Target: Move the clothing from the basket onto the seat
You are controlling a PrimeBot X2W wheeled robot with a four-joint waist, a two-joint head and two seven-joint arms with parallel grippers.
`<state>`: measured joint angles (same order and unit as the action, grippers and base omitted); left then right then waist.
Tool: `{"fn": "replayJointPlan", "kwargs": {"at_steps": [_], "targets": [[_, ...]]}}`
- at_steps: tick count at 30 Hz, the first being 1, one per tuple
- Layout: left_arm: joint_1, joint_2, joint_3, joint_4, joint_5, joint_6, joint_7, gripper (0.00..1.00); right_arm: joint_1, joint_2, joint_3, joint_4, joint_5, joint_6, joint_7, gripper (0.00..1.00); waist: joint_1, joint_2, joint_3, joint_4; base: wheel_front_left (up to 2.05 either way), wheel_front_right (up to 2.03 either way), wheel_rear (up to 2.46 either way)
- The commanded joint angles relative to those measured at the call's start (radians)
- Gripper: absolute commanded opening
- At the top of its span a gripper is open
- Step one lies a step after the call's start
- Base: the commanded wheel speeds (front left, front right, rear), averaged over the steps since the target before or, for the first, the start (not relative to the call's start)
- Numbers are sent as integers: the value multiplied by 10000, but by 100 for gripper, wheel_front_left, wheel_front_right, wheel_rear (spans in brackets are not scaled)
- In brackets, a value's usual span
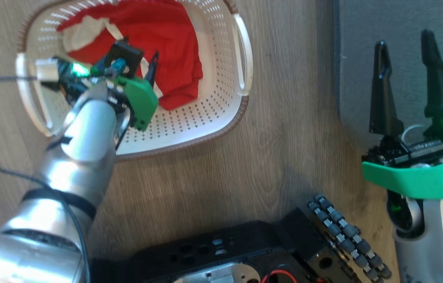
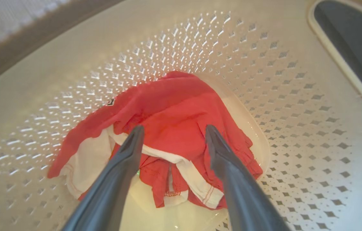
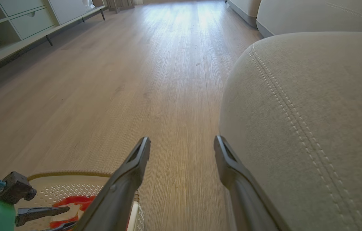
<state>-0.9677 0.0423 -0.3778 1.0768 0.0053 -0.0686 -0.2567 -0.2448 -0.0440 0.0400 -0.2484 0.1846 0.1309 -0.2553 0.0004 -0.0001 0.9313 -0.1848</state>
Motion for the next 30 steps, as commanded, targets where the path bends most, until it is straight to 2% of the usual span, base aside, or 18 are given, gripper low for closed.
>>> {"fn": "replayJointPlan", "kwargs": {"at_steps": [1, 10, 17, 20, 25, 30], "targets": [[-10, 205, -5, 173, 180, -26, -51, 100, 157, -62, 307, -365, -6, -2, -65, 100, -4, 1, 505, -205, 0, 0, 0], [-1292, 539, -1032, 1791, 1067, -63, 97, 100, 143, -62, 992, -784, 119, -2, -65, 100, -4, 1, 975, -689, 0, 0, 0], [-1640, 614, -1334, 2063, 1143, -227, 702, 100, 515, -62, 1041, -1136, 255, -2, -65, 100, -4, 1, 1106, -824, 0, 0, 0], [-1766, 740, -1860, 2094, 1596, -204, 819, 100, 666, -62, 1102, -1255, 295, -2, -65, 100, -4, 1, 1120, -905, 0, 0, 0], [-1826, 798, -1873, 2125, 1502, -21, 1418, 100, 886, -62, 1178, -1507, 317, -2, -65, 100, -4, 1, 1121, -969, 0, 0, 0], [-1834, 722, -1930, 2135, 1361, -171, 2016, 100, 1118, -62, 1102, -1740, 317, -2, -65, 100, -4, 1, 1147, -993, 0, 0, 0]]}}
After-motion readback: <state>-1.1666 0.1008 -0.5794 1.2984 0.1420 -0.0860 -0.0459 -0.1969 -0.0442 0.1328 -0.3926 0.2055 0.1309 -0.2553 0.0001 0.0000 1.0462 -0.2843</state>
